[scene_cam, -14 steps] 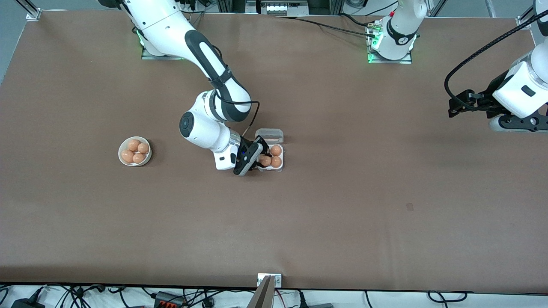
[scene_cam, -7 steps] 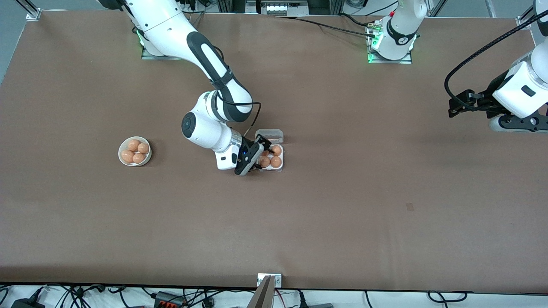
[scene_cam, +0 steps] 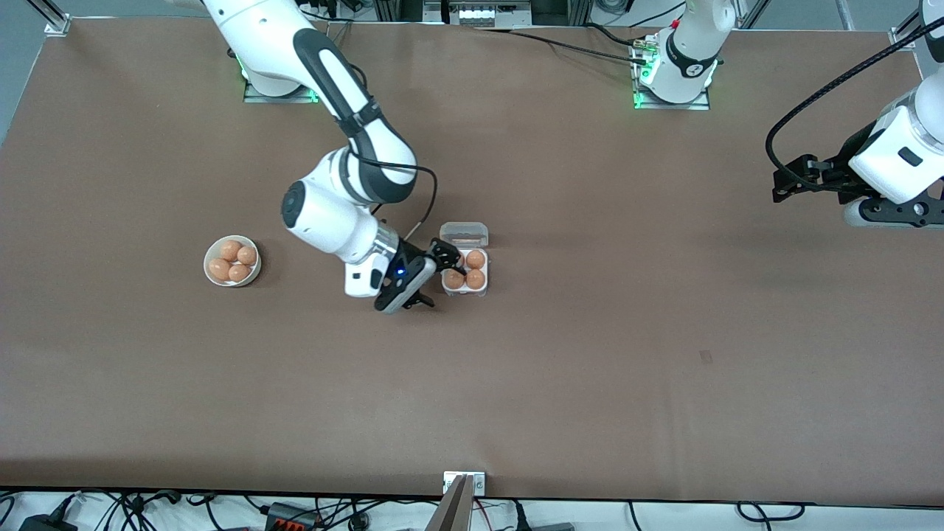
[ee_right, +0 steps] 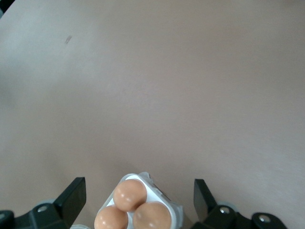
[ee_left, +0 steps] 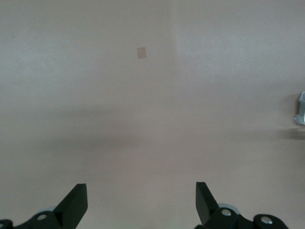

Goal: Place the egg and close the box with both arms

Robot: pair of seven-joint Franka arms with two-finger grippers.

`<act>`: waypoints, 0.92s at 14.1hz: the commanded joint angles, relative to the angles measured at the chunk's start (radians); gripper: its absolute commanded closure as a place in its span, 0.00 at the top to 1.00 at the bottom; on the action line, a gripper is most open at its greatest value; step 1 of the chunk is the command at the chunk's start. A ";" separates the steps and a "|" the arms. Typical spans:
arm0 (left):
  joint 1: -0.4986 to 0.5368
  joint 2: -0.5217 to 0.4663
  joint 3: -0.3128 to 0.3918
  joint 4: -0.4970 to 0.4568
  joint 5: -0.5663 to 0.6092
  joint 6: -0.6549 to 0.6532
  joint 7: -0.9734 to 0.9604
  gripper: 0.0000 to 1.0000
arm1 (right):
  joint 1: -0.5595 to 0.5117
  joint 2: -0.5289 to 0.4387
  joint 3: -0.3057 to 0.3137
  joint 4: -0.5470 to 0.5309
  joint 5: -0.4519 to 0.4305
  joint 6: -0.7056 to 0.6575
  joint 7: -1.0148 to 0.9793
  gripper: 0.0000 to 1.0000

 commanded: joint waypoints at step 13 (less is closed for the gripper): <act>0.005 -0.005 -0.002 0.017 0.011 -0.022 0.018 1.00 | -0.011 -0.058 -0.548 0.256 -0.353 -0.819 0.682 1.00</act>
